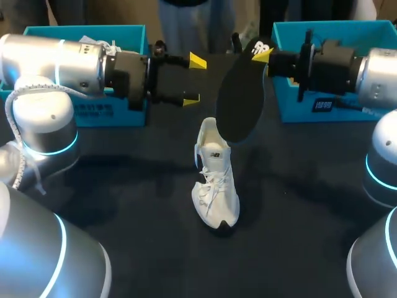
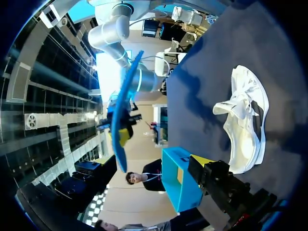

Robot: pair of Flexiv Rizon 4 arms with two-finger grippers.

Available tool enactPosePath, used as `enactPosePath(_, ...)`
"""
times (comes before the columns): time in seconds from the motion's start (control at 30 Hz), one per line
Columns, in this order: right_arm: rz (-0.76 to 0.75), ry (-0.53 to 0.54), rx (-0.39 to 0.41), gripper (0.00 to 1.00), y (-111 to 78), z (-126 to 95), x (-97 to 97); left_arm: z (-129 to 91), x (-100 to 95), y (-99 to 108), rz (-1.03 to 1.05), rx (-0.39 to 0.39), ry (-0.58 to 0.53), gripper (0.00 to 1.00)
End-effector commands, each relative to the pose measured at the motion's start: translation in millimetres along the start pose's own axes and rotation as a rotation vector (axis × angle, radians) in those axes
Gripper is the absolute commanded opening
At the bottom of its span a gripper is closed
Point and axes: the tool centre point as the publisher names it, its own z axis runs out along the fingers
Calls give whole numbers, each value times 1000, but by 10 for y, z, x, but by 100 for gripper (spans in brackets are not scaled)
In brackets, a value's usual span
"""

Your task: Take the shoe out of the shoebox, open the shoe tongue, remove and reinsert the insole, then place the shoe into the shoebox

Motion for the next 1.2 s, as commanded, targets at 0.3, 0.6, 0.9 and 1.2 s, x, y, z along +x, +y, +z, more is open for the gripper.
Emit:
enactPosePath(0.3, 53, -94, 128, 0, 377, 535, -52, 10, -50, -215, 9, 9, -60, 100)
enactPosePath(0.6, 61, -121, 200, 0, 406, 789, -93, 57, -123, -256, 10, 28, -120, 100)
enactPosePath(0.9, 67, -136, 257, 0, 291, 937, -127, 144, -149, -196, 34, 16, -139, 86)
enactPosePath(1.2, 77, -131, 263, 0, 218, 961, -153, 167, -147, -194, 43, 24, -136, 24)
